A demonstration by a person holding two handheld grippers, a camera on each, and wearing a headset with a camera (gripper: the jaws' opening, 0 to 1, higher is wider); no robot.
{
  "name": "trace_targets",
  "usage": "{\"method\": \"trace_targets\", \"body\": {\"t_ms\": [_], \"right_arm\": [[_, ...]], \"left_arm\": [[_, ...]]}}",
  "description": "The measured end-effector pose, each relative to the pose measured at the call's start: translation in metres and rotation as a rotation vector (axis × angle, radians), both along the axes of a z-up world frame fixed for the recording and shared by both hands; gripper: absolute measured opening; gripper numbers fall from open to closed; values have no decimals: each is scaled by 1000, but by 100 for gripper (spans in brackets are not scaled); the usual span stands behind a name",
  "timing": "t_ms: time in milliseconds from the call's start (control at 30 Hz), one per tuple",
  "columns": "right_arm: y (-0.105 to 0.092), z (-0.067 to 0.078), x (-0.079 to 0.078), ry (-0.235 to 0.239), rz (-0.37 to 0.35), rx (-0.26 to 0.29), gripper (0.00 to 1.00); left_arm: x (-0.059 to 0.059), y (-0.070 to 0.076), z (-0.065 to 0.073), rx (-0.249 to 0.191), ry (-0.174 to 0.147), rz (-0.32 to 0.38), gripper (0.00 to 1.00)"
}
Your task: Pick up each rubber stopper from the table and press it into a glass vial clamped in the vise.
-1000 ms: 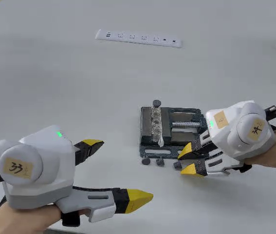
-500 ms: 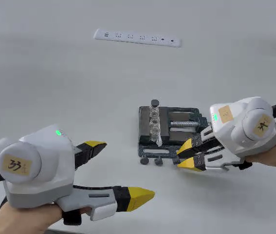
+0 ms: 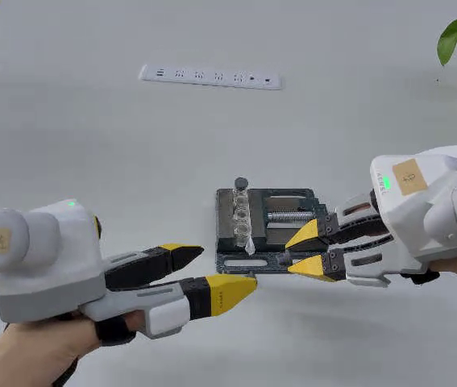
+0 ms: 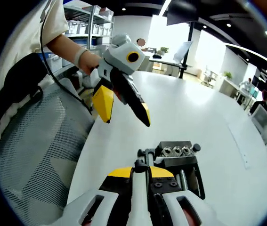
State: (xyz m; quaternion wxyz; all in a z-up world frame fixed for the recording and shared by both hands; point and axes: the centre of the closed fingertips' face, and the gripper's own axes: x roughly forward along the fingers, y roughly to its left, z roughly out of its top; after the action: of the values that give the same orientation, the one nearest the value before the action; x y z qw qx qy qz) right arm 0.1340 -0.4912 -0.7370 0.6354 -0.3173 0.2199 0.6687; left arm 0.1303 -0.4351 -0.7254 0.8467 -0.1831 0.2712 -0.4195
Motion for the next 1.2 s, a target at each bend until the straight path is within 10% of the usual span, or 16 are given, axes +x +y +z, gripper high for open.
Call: {"method": "trace_targets", "body": {"t_ms": [400, 600, 1200], "right_arm": [[1, 10, -14, -45, 91, -48, 7], [2, 8, -26, -54, 164, -100, 7], [5, 1, -40, -110, 323, -207, 7]], "left_arm": [[-11, -39, 1, 75, -58, -175, 38], [-20, -52, -7, 236, -143, -312, 30], [-28, -64, -9, 247, -127, -409, 12]]}}
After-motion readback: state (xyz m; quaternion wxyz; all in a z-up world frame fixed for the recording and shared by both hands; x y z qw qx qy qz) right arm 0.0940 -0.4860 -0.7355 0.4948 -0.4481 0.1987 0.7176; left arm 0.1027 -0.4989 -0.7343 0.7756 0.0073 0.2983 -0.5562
